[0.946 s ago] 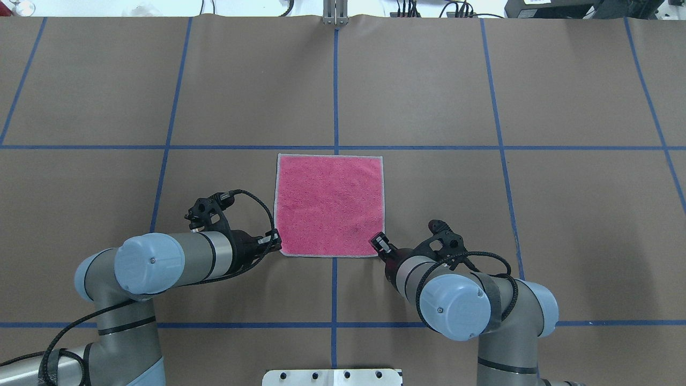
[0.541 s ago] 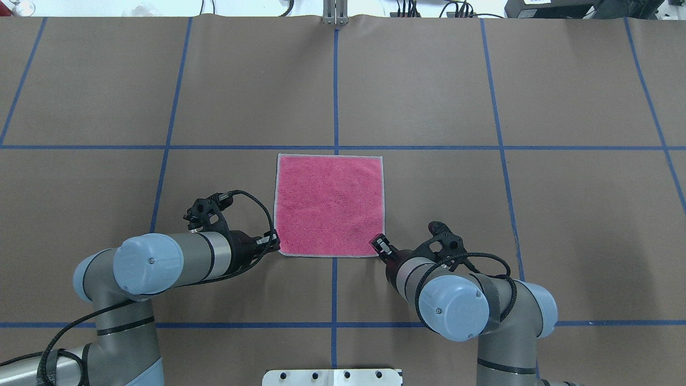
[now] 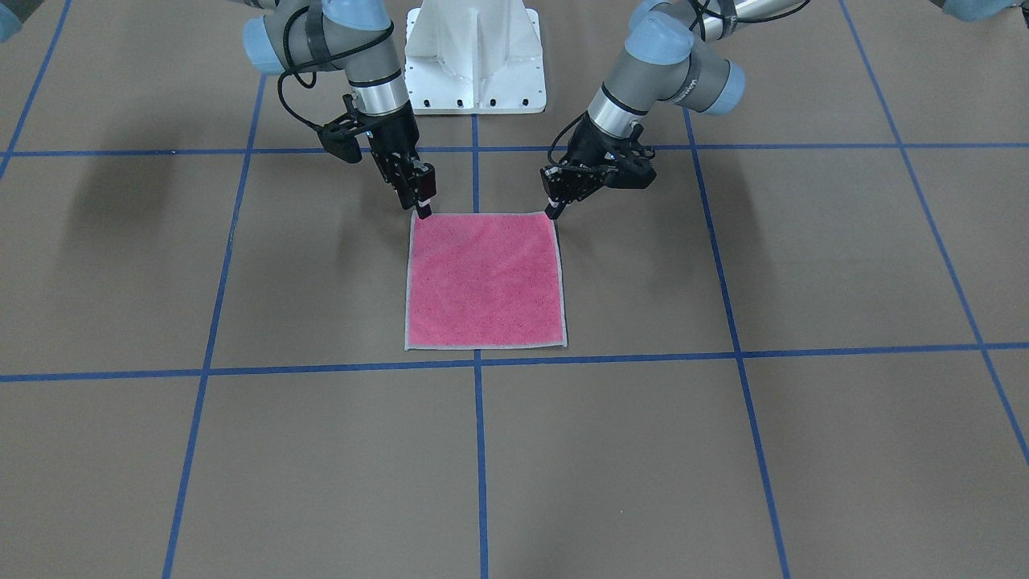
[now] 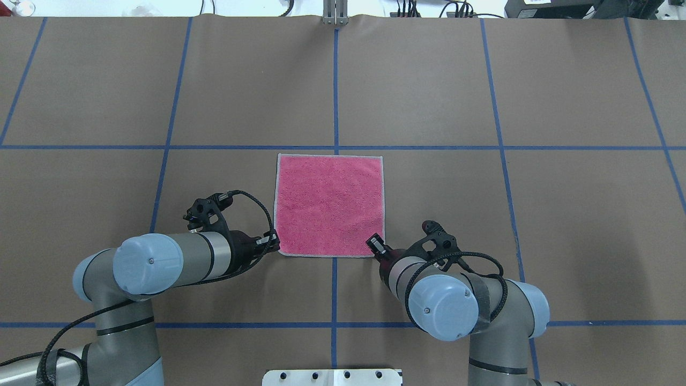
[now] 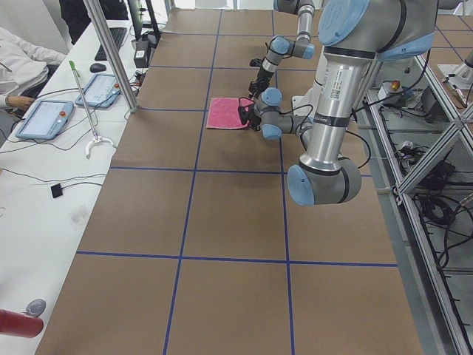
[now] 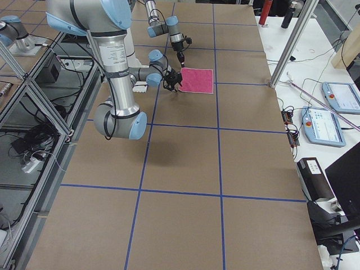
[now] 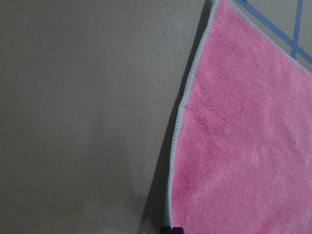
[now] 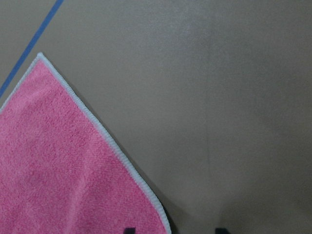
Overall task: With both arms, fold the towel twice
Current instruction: 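Lower the left gripper onto its corner while the right gripper aligns on its corner, then grasp both near corners and lift them up and away from the robot, then lay the held edge onto the far edge and open both grippers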
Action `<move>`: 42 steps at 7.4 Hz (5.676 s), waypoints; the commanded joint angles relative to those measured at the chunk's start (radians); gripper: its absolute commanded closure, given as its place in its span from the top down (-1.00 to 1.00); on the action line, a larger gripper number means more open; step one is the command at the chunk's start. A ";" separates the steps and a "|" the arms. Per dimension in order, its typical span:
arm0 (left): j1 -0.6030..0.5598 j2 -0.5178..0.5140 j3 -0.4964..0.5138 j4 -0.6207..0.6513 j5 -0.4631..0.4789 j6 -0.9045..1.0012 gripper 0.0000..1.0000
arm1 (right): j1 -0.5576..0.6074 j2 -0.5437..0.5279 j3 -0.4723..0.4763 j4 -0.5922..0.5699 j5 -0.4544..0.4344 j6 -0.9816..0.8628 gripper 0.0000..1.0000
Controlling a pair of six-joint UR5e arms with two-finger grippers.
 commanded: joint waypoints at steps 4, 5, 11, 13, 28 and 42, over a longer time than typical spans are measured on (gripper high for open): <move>0.000 -0.003 0.003 0.000 0.000 0.000 -1.00 | -0.001 0.006 -0.017 -0.002 -0.002 0.000 -0.70; 0.000 -0.004 0.003 0.000 0.000 0.000 -1.00 | 0.001 0.006 -0.017 -0.002 -0.014 0.000 -1.00; -0.005 0.011 -0.095 0.000 -0.011 0.002 -1.00 | 0.018 -0.046 0.122 -0.004 -0.029 0.000 -1.00; -0.005 0.011 -0.120 0.002 -0.012 0.000 -1.00 | -0.003 -0.141 0.245 -0.005 -0.028 0.000 -1.00; -0.115 -0.105 0.043 0.011 -0.005 0.003 -1.00 | 0.148 0.006 0.023 -0.007 -0.039 -0.057 -1.00; -0.158 -0.153 0.140 -0.002 -0.005 0.029 0.01 | 0.225 0.107 -0.100 -0.005 0.019 -0.176 0.45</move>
